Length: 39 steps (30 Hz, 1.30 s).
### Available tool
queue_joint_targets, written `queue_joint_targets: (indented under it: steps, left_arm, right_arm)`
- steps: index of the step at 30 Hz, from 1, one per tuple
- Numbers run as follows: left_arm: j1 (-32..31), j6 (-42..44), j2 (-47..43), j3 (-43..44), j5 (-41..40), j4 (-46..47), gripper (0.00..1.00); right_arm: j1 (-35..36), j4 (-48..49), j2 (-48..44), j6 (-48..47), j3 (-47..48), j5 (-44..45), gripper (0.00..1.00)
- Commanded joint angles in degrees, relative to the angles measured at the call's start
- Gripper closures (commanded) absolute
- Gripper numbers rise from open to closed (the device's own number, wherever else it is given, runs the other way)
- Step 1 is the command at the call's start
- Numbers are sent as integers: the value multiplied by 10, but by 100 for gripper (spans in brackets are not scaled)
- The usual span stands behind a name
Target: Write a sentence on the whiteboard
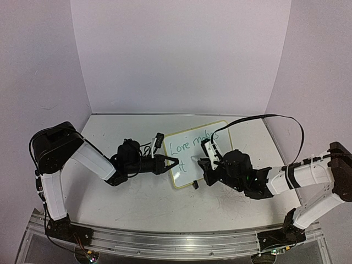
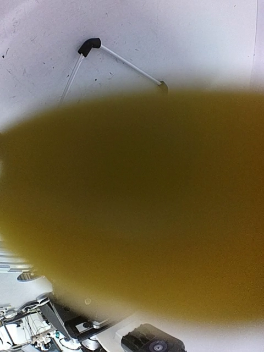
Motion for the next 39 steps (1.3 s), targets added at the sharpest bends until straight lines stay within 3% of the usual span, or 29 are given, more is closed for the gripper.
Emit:
queue_joint_targets:
  steps: [1,39]
  left_arm:
    - [17,-18,16,-6,-30,-36,100]
    - [17,-9,11,-5,-29,-37,100]
  right_arm:
    - [2,23,15,-5,27,16,100]
    - [25,-51,7,84,-12,36,100]
